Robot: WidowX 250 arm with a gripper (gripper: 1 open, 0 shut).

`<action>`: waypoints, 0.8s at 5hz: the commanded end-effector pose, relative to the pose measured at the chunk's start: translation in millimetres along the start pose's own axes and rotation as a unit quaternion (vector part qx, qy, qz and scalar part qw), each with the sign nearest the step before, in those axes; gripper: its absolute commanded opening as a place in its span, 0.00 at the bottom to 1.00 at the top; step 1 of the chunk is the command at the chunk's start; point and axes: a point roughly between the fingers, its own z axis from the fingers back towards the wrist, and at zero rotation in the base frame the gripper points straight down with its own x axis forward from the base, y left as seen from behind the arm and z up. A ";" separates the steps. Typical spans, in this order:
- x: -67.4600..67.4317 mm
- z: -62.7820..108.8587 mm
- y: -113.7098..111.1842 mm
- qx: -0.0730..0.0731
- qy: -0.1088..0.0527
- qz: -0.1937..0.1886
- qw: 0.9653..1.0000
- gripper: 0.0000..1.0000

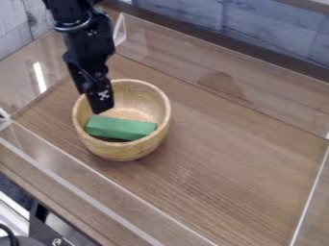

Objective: Move green stick from inside the wooden bowl to the table next to it

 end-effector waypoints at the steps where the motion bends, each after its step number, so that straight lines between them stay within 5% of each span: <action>1: 7.8 17.6 11.8 0.024 -0.022 0.010 0.999 1.00; 2: 9.0 16.2 14.6 0.026 -0.020 0.012 0.999 1.00; 4: 4.3 -1.2 6.1 0.014 -0.020 -0.081 0.996 1.00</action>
